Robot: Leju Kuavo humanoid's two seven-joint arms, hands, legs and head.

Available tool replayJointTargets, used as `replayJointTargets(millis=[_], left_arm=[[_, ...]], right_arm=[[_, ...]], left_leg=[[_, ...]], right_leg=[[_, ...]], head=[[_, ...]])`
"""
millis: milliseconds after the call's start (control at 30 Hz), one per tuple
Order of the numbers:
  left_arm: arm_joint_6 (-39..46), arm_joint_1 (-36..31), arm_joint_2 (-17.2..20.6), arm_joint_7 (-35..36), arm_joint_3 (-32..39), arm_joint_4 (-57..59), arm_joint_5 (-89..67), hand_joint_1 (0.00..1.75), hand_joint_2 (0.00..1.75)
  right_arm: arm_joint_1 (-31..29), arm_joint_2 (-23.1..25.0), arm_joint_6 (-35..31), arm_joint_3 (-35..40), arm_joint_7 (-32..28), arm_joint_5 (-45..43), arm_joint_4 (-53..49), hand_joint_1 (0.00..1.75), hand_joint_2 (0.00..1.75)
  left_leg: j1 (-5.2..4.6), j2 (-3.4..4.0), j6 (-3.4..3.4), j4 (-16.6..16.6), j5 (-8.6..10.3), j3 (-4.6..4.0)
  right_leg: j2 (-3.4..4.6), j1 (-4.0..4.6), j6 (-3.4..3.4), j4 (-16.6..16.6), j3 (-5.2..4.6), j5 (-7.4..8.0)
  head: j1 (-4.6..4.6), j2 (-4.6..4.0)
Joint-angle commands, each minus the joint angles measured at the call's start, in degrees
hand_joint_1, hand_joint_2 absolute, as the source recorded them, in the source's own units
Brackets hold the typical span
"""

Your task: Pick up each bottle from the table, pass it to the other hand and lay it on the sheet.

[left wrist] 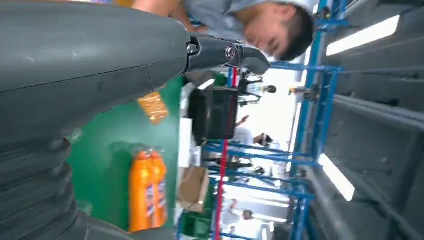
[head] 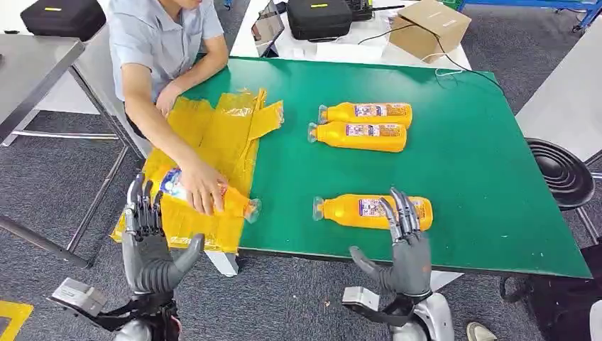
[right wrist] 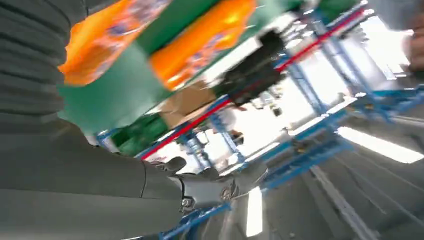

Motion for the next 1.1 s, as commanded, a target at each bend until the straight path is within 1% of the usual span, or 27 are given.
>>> replayJointTargets(millis=[33,100,167,300,333,367,467,567,600,633,667,700,800,900,967,1100], left_arm=[[2.1,0.6,2.3,-2.2,-3.3,2.7,-7.1,0.00,1.75],[2.2,-1.0,1.6,-2.9,-4.7,4.6,-7.7,0.00,1.75],[1.2,-2.7,1.2,-3.5,-6.0,7.0,-7.1,0.00,1.75],[0.4,-6.0,-0.1,-4.3,-7.5,10.3,-6.0,0.00,1.75],[0.4,-6.1,-0.1,-4.3,-7.6,10.5,-6.0,0.00,1.75],[0.4,-6.5,0.0,-4.3,-8.0,10.9,-6.0,0.00,1.75],[-0.5,-7.1,0.2,-3.7,-8.8,12.3,-5.7,0.00,1.75],[-0.8,-7.3,0.1,-3.7,-9.1,13.1,-5.5,0.00,1.75],[-1.8,-7.8,0.0,-3.0,-9.7,14.0,-4.8,0.00,1.75],[-1.9,-8.0,-0.2,-3.0,-9.9,14.3,-4.7,0.00,1.75],[-2.3,-8.8,-0.2,-2.7,-10.3,15.5,-4.3,0.00,1.75],[-3.1,-9.9,0.1,-2.6,-10.9,16.7,-3.3,0.00,1.75],[-3.3,-11.3,0.0,-2.7,-11.2,18.4,-2.4,0.00,1.75],[-2.7,-11.6,0.0,-2.7,-11.1,18.7,-1.8,0.00,1.75],[-2.3,-10.8,-0.9,-2.5,-10.9,18.0,-1.3,0.00,1.75],[-2.2,-10.8,-0.9,-2.5,-10.9,17.7,-1.3,0.00,1.75]], right_arm=[[-3.9,-5.6,2.4,-7.9,4.9,6.2,9.1,0.00,1.75],[-8.9,-7.4,4.5,-9.5,5.5,6.8,15.5,0.00,1.75],[-14.9,-7.4,5.2,-10.2,4.9,8.1,24.5,0.00,1.75],[-23.6,-5.0,4.2,-9.2,3.4,8.8,38.9,0.00,1.75],[-23.8,-4.7,4.0,-9.1,3.5,8.9,39.2,0.00,1.75],[-25.0,-4.6,3.1,-7.6,3.8,10.5,42.2,0.00,1.75],[-26.8,-4.4,2.7,-6.2,5.3,12.2,45.9,0.00,1.75],[-27.5,-4.4,2.0,-5.9,5.2,12.6,46.9,0.00,1.75],[-29.0,-4.3,1.7,-5.1,5.7,13.9,49.5,0.00,1.75],[-29.6,-4.0,1.9,-5.0,5.6,13.8,50.0,0.00,1.75],[-30.7,-3.4,1.2,-5.5,5.2,13.0,51.4,0.00,1.75],[-32.3,-3.1,0.2,-4.6,5.2,14.2,54.2,0.00,1.75],[-34.1,-2.4,1.4,-4.4,5.0,13.9,56.7,0.00,1.75],[-34.6,-2.0,2.0,-3.7,4.8,14.6,58.3,0.00,1.75],[-34.5,-2.0,2.8,-3.4,5.2,14.5,59.1,0.00,1.75],[-34.3,-2.0,2.7,-3.3,5.2,14.4,59.2,0.00,1.75]], left_leg=[[0.04,0.07,-0.06,-0.1,-0.01,0.19],[0.02,0.07,-0.03,-0.1,0.02,0.15],[0.02,0.12,-0.02,-0.1,0.04,0.20],[0.01,0.22,0.00,-0.1,0.07,0.16],[0.02,0.21,-0.01,-0.1,0.08,0.17],[0.05,0.27,-0.02,-0.1,0.10,0.23],[0.03,0.22,-0.02,-0.1,0.11,0.24],[0.02,0.10,0.00,-0.1,0.11,0.24],[0.02,0.08,0.01,-0.1,0.10,0.23],[0.00,0.10,0.03,0.0,0.10,0.17],[0.02,0.21,0.01,0.0,0.07,0.26],[0.02,0.15,0.02,0.0,0.09,0.16],[0.02,0.15,0.02,0.0,0.12,0.13],[0.02,0.12,0.01,0.0,0.13,0.10],[0.03,0.10,0.00,0.0,0.13,0.13],[0.00,0.05,0.04,0.0,0.12,0.12]], right_leg=[[-0.01,0.06,-0.13,-0.1,0.20,0.01],[0.00,0.04,-0.06,-0.1,0.15,0.05],[0.04,0.05,-0.07,-0.1,0.20,0.09],[0.15,0.03,-0.02,-0.1,0.13,0.14],[0.14,0.04,-0.03,-0.1,0.17,0.13],[0.18,0.07,-0.07,-0.1,0.23,0.17],[0.12,0.05,-0.05,-0.1,0.21,0.16],[0.05,0.05,-0.03,-0.1,0.22,0.11],[0.05,0.04,-0.01,-0.1,0.21,0.11],[0.09,0.02,0.04,0.0,0.15,0.11],[0.17,0.05,-0.01,0.0,0.22,0.11],[0.12,0.05,0.02,0.0,0.16,0.12],[0.11,0.04,0.01,0.0,0.13,0.15],[0.08,0.05,0.00,0.0,0.10,0.14],[0.06,0.05,-0.02,0.0,0.14,0.13],[0.02,0.02,0.01,0.0,0.13,0.08]], head=[[-0.02,0.00],[-0.02,0.00],[-0.04,0.00],[-0.04,0.00],[0.00,0.00],[0.00,0.00],[-0.02,0.00],[-0.04,0.00],[-0.04,0.00],[-0.04,0.00],[-0.04,0.00],[-0.04,0.00],[-0.02,0.00],[-0.02,0.00],[-0.02,0.00],[-0.04,0.00]])
